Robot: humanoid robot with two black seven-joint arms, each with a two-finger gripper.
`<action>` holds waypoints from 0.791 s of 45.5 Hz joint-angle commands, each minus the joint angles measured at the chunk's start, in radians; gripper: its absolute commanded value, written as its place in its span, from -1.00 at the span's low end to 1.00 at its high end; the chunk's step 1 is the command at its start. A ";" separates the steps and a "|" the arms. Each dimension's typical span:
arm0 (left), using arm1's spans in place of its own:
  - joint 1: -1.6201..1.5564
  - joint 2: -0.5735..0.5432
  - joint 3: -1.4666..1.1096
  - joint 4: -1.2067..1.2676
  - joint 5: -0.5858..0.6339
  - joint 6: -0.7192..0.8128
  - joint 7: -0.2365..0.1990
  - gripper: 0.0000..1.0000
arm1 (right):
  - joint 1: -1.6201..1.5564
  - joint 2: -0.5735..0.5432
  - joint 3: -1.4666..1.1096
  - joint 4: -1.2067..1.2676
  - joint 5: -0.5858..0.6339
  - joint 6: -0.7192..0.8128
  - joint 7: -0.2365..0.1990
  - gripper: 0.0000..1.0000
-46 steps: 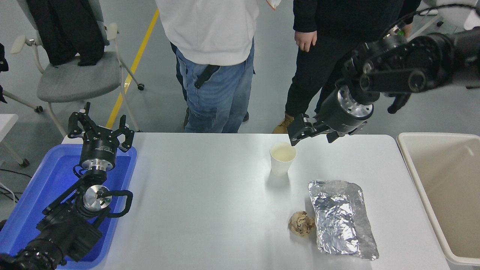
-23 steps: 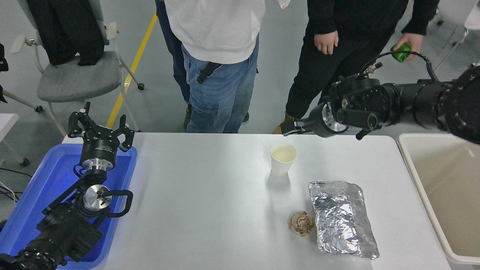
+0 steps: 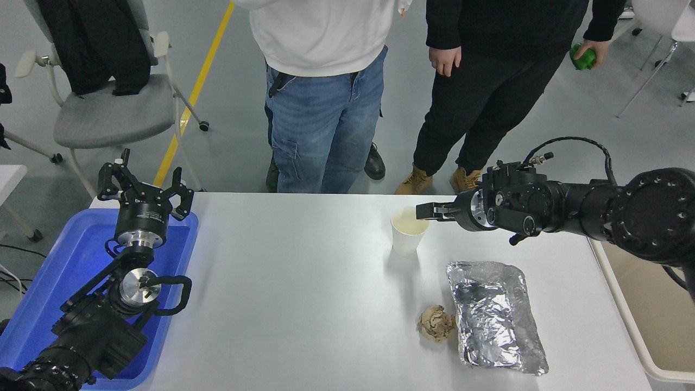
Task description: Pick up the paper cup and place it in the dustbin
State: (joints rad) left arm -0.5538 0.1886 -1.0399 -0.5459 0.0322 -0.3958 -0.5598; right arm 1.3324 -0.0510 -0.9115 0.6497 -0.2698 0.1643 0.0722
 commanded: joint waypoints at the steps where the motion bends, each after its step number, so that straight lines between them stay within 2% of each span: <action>1: 0.000 0.000 0.000 0.000 0.000 0.000 0.000 0.98 | -0.062 0.013 0.074 -0.053 -0.011 -0.008 -0.022 1.00; 17: 0.000 0.000 0.000 0.000 0.000 0.000 0.000 0.98 | -0.113 0.051 0.128 -0.108 -0.012 -0.011 -0.026 0.99; 22: 0.000 0.000 0.000 0.000 0.000 0.000 0.000 0.98 | -0.133 0.051 0.131 -0.136 -0.012 -0.011 -0.026 0.90; 27: 0.000 0.000 0.000 0.000 0.000 0.000 0.000 0.98 | -0.144 0.051 0.131 -0.147 -0.014 -0.011 -0.028 0.50; 30: 0.000 0.000 0.000 0.000 0.000 0.000 0.000 0.98 | -0.145 0.051 0.131 -0.148 -0.017 -0.011 -0.026 0.09; 36: 0.000 0.000 0.000 0.000 0.000 0.000 0.000 0.98 | -0.147 0.051 0.132 -0.145 -0.054 -0.011 -0.026 -0.61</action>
State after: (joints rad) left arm -0.5538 0.1887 -1.0401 -0.5460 0.0322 -0.3958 -0.5599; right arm 1.2013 -0.0029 -0.7866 0.5184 -0.2905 0.1542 0.0467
